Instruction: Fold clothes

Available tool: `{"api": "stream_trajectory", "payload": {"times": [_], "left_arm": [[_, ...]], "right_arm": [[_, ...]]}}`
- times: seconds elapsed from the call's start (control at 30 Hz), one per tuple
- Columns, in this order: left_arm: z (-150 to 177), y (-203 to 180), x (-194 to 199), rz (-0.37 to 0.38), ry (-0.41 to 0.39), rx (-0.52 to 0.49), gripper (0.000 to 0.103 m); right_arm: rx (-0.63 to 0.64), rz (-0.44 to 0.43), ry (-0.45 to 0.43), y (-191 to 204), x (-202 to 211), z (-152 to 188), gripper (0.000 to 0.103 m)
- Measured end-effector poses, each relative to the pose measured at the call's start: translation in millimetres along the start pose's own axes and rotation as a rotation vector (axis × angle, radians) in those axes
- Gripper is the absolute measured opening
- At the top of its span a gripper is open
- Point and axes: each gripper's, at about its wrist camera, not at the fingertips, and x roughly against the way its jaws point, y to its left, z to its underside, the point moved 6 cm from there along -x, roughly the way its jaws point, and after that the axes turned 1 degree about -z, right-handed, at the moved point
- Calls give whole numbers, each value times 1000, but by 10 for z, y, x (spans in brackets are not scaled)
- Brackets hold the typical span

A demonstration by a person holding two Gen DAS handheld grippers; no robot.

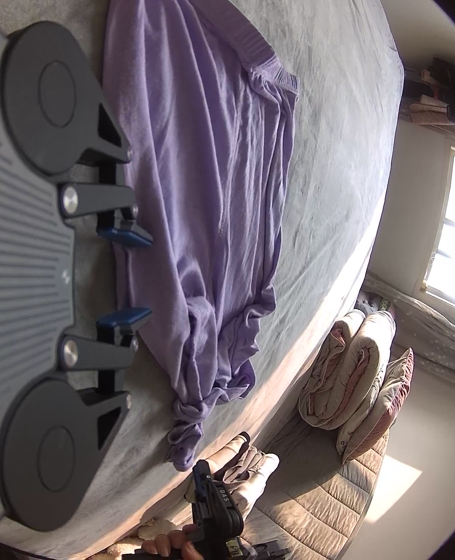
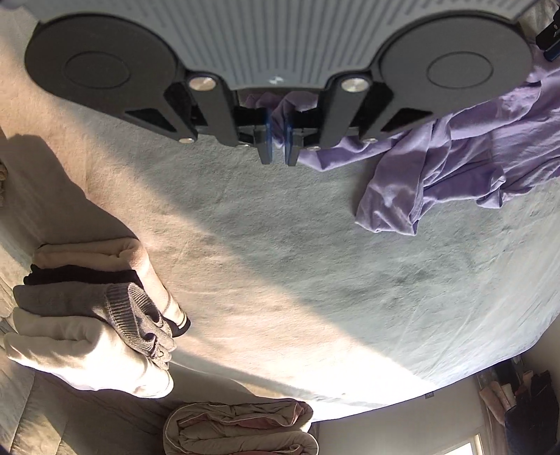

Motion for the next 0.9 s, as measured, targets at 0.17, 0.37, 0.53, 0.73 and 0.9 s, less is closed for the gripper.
{"api": "stream_trajectory", "payload": {"times": [0.17,0.37,0.53,0.73,0.9], "left_arm": [[-77,-59,18,24,-22,2,38],[-107,-136,25,48,-36,10,36],[-50,-114,-100,-12,-8,-13,36],[-16,-70,-154,-26,16,-22,36],[-13,-51,-159,-25,27,1,36]], "right_arm": [[-80,-137,47,58,100,67,30],[-54,-337,103,541,197,249,41],[5,-320,128,877,-48,415,42],[64,-250,94,914,-182,388,8],[92,-155,59,710,-78,156,8]]}}
